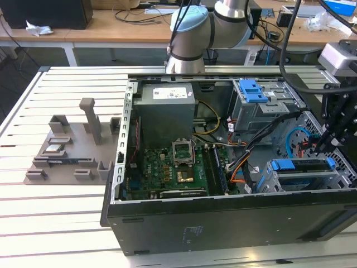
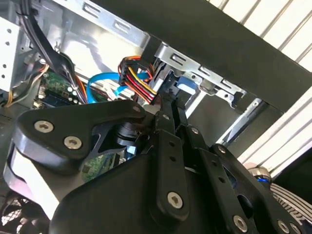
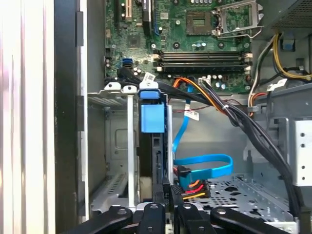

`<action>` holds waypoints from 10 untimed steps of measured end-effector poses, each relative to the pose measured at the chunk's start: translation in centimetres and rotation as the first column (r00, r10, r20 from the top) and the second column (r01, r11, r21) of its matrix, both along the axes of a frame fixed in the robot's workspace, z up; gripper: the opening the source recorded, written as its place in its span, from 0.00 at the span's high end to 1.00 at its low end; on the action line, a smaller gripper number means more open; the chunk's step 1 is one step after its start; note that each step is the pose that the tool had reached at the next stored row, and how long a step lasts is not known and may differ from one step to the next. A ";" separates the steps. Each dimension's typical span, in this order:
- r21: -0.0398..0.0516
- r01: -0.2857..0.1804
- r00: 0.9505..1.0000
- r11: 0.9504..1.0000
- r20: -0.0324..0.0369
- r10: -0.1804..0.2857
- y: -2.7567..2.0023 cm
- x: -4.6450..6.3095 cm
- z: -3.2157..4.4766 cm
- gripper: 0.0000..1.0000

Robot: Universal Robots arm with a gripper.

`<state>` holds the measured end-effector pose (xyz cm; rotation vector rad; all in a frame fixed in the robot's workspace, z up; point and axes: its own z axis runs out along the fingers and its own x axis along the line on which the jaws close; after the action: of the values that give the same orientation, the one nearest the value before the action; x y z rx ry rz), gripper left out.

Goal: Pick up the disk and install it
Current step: 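Insert the first disk wire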

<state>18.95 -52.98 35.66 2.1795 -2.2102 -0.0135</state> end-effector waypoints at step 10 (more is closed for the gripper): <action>-0.001 0.000 1.000 1.000 0.000 0.000 -0.51 -0.5 -1.30 0.83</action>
<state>18.49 -53.49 34.36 2.1788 -2.2096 -0.0121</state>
